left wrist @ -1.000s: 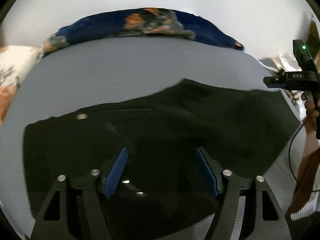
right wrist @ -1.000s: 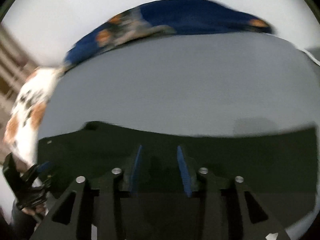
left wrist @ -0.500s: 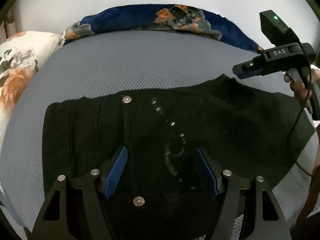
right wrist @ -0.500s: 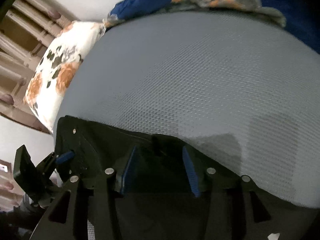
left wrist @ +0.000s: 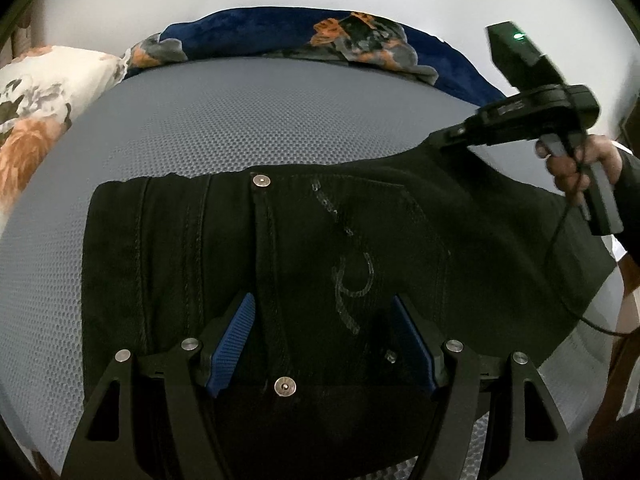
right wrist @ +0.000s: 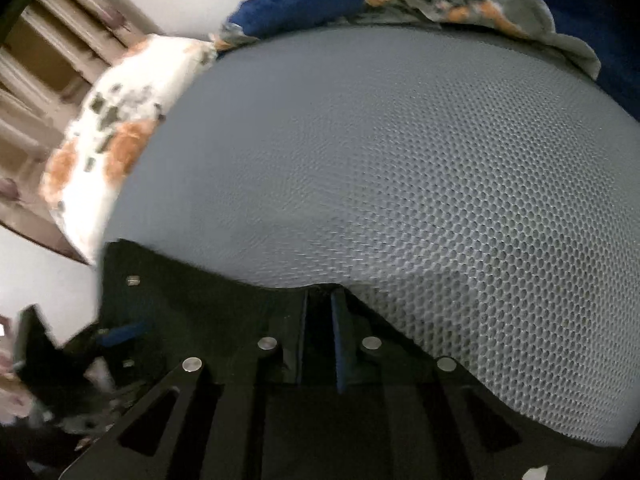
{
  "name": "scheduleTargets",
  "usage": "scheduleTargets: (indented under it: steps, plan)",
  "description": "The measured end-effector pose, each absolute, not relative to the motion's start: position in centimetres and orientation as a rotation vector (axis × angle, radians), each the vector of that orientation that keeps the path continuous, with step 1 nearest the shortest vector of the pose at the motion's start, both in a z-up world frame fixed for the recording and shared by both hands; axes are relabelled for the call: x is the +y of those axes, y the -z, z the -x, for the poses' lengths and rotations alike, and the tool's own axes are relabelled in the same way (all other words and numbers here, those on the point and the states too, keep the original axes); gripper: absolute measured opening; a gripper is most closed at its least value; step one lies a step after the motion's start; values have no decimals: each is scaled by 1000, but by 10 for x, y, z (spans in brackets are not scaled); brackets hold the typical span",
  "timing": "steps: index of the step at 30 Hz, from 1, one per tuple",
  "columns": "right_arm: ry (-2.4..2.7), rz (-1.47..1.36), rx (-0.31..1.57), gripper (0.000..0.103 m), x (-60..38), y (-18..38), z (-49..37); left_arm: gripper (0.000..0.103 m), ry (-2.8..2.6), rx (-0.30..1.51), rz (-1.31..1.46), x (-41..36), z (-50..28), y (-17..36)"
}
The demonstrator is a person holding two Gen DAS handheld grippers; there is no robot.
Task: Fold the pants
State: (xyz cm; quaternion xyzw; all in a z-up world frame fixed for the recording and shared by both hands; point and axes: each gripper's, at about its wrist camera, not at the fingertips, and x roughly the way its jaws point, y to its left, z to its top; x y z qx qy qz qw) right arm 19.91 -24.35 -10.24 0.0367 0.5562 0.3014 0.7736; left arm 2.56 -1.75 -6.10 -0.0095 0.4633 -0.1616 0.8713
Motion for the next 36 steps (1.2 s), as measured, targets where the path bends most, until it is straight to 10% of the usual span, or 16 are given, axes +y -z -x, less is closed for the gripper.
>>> scheduleTargets:
  steps: [14, 36]
  plan:
    - [-446, -163, 988, 43, -293, 55, -160, 70, 359, 922, -26, -30, -24, 33]
    - [-17, -130, 973, 44, -426, 106, -92, 67, 573, 911, -61, -180, -118, 45]
